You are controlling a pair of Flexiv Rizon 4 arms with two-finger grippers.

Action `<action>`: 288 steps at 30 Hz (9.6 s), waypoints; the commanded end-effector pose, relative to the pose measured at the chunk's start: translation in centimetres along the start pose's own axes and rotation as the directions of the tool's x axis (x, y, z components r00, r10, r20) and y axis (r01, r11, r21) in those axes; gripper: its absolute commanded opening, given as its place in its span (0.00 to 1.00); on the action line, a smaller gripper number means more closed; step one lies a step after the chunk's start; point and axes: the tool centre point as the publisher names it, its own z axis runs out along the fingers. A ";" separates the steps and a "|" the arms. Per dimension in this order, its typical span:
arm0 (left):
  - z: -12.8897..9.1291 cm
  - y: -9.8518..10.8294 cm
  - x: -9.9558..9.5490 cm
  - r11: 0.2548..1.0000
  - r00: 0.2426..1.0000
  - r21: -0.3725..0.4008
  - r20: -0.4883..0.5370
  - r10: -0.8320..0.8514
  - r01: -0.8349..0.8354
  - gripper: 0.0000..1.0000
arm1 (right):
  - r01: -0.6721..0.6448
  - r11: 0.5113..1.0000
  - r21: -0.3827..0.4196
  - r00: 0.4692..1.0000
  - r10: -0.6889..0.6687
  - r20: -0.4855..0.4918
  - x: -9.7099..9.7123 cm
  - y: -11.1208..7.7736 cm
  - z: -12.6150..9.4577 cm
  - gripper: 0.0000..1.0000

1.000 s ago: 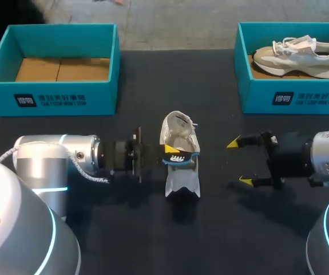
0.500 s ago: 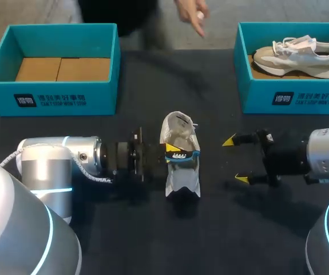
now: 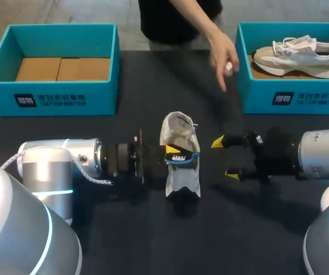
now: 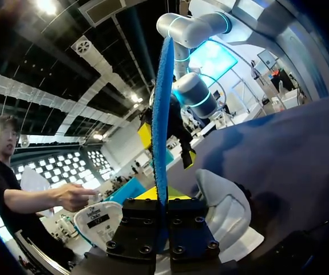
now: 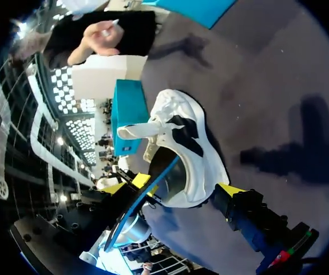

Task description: Take the shoe out of the shoebox, open the shoe tongue, remove and reinsert the insole, then place the shoe into the shoebox

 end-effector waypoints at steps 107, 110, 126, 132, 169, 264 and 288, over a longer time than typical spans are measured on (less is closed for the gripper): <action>-0.7 1.5 -0.2 0.992 1.000 -0.120 0.005 0.026 -0.025 0.25 | 0.160 0.985 0.068 0.984 -0.164 0.065 1.8 -1.7 0.9 1.00; -0.8 0.9 0.0 0.993 1.000 -0.117 0.002 0.030 -0.030 0.34 | 0.160 0.985 0.068 0.984 -0.164 0.065 1.8 -1.7 0.9 1.00; -0.5 -0.3 0.2 0.994 0.998 -0.102 -0.033 0.044 -0.047 0.00 | 0.160 0.985 0.068 0.984 -0.164 0.065 1.8 -1.7 0.9 1.00; -0.4 0.7 0.0 0.990 0.997 -0.122 -0.048 0.061 -0.067 0.00 | 0.160 0.985 0.068 0.984 -0.164 0.065 1.8 -1.7 0.9 1.00; -0.5 -1.7 -0.5 0.980 0.989 -0.158 -0.097 0.109 -0.124 0.33 | 0.160 0.985 0.068 0.984 -0.164 0.065 1.8 -1.7 0.9 1.00; -0.2 0.2 1.3 0.965 0.951 -0.200 -0.291 0.106 -0.169 0.00 | 0.160 0.985 0.068 0.984 -0.164 0.065 1.8 -1.7 0.9 1.00; 0.8 0.5 1.2 0.970 0.938 -0.187 -0.337 0.082 -0.152 0.00 | 0.160 0.985 0.068 0.984 -0.164 0.065 1.8 -1.7 0.9 1.00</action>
